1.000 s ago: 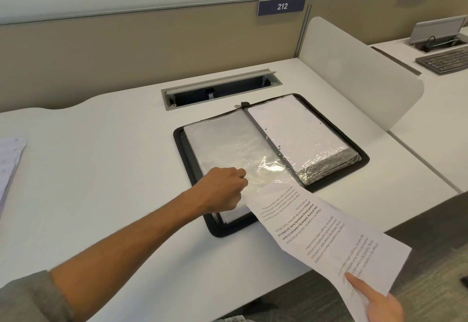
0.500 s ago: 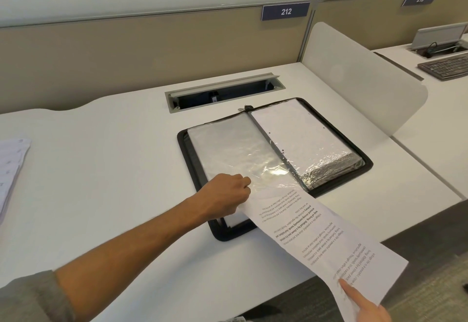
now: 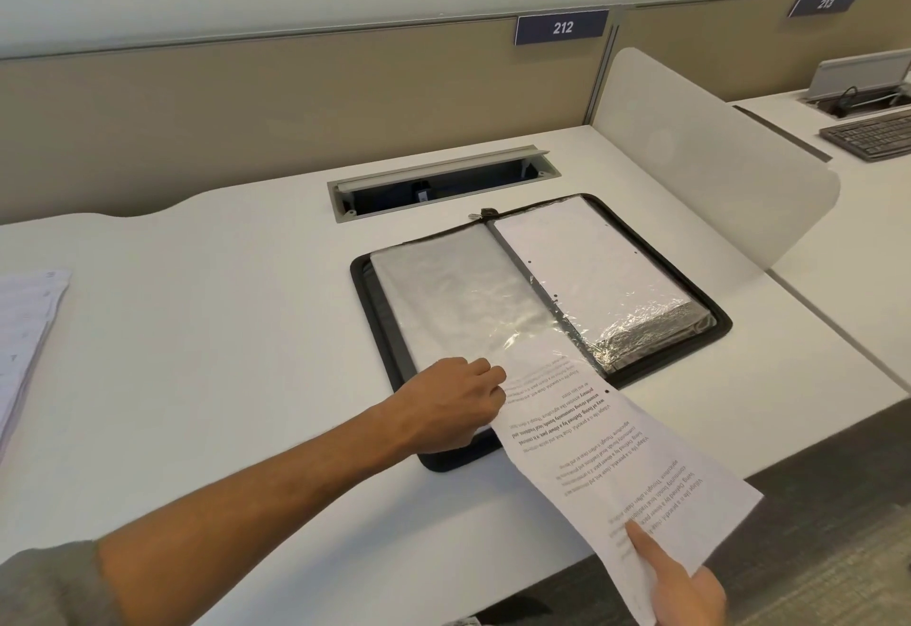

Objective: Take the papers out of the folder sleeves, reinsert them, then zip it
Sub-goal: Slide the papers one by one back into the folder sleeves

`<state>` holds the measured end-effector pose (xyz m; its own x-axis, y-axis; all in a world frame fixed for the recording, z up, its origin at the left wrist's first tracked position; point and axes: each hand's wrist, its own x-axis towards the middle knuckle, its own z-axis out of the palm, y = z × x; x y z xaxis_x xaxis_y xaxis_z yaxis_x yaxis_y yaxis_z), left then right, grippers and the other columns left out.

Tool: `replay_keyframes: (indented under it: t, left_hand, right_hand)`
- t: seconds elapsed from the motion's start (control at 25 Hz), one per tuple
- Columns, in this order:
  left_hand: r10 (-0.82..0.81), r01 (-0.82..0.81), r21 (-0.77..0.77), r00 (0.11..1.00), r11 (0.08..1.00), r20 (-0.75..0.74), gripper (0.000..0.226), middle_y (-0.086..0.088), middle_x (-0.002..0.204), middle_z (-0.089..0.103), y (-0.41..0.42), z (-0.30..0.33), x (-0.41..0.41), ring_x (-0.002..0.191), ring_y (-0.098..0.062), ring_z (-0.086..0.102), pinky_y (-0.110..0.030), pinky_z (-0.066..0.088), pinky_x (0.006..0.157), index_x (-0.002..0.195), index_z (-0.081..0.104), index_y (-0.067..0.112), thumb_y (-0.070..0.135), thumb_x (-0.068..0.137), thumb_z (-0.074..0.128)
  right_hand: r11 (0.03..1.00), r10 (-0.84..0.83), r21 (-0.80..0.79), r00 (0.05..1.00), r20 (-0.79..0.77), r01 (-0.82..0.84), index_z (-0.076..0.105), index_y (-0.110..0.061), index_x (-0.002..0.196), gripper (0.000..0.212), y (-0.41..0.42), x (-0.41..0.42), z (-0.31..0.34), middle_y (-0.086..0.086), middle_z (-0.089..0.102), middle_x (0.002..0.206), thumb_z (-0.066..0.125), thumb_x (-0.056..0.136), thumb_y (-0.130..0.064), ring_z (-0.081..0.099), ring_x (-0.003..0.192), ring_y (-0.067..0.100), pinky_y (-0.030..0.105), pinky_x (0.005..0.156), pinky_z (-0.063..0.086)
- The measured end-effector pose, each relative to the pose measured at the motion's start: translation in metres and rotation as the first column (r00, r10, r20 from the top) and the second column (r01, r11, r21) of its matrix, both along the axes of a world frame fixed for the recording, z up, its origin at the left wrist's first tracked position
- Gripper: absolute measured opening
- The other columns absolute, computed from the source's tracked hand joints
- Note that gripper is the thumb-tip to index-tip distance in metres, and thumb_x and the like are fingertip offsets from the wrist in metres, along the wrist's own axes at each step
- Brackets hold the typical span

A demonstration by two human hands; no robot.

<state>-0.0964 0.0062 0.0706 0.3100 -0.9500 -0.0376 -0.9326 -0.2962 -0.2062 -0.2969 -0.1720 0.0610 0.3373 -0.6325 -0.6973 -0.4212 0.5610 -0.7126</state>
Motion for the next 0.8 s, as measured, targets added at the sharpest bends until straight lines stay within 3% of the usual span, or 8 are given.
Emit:
replay_keyframes:
  t: [0.08,0.2,0.4,0.56,0.68,0.8]
  left_hand:
    - [-0.028,0.028,-0.02,0.999,0.999,0.024,0.016,-0.001,0.069,0.054,0.0,-0.002,-0.004,0.057,-0.016,0.047,-0.024,0.036,0.042,0.065,0.059,0.013,0.008,0.061,0.074]
    - [-0.038,0.041,-0.087,0.999,0.995,0.036,0.018,-0.001,0.069,0.053,-0.001,-0.005,-0.008,0.058,-0.016,0.046,-0.024,0.033,0.042,0.065,0.058,0.012,0.006,0.059,0.074]
    - [0.009,-0.004,-0.173,1.0,0.985,0.025,0.026,-0.004,0.075,0.057,0.0,-0.009,-0.007,0.064,-0.021,0.053,-0.027,0.043,0.042,0.082,0.063,0.009,0.007,0.061,0.078]
    - [0.064,-0.061,-0.225,0.998,0.972,0.003,0.041,-0.002,0.079,0.058,0.004,-0.013,-0.008,0.066,-0.019,0.054,-0.025,0.037,0.04,0.101,0.064,0.011,0.014,0.064,0.08]
    - [0.084,-0.083,-0.235,0.996,0.969,-0.005,0.035,-0.001,0.076,0.058,0.006,-0.011,-0.01,0.063,-0.017,0.053,-0.023,0.034,0.039,0.093,0.063,0.012,0.015,0.064,0.082]
    - [0.089,-0.082,-0.255,0.996,0.964,0.015,0.029,0.0,0.072,0.056,0.005,-0.008,-0.013,0.059,-0.017,0.051,-0.022,0.029,0.039,0.088,0.063,0.013,0.01,0.063,0.078]
  right_hand:
    - [1.0,0.024,-0.007,0.999,0.041,-0.024,0.055,0.007,0.122,0.043,0.007,0.012,-0.01,0.019,0.063,0.108,0.071,0.083,0.001,0.056,0.095,0.031,0.046,0.098,0.043]
    - [0.995,0.102,-0.011,0.974,0.2,-0.101,0.053,-0.016,0.128,0.045,0.022,0.04,-0.016,0.002,0.065,0.107,0.067,0.087,-0.004,0.062,0.1,0.025,0.052,0.096,0.049]
    - [0.978,0.142,0.094,0.919,0.369,-0.188,0.056,-0.019,0.129,0.038,0.039,0.095,-0.029,0.003,0.069,0.118,0.062,0.093,-0.009,0.066,0.104,0.022,0.037,0.08,0.057]
    - [0.992,0.036,0.104,0.955,0.293,-0.07,0.056,-0.022,0.122,0.026,0.043,0.099,-0.039,0.008,0.067,0.105,0.048,0.098,-0.017,0.061,0.088,0.023,0.032,0.064,0.049]
    - [0.997,0.042,0.048,0.968,0.249,-0.055,0.06,-0.018,0.113,0.023,0.04,0.09,-0.039,0.01,0.065,0.098,0.048,0.098,-0.006,0.056,0.074,0.019,0.029,0.06,0.045]
    - [0.988,0.147,0.01,0.954,0.262,-0.155,0.063,-0.013,0.101,0.018,0.035,0.109,-0.036,0.008,0.065,0.087,0.05,0.097,0.0,0.057,0.062,0.014,0.025,0.053,0.045]
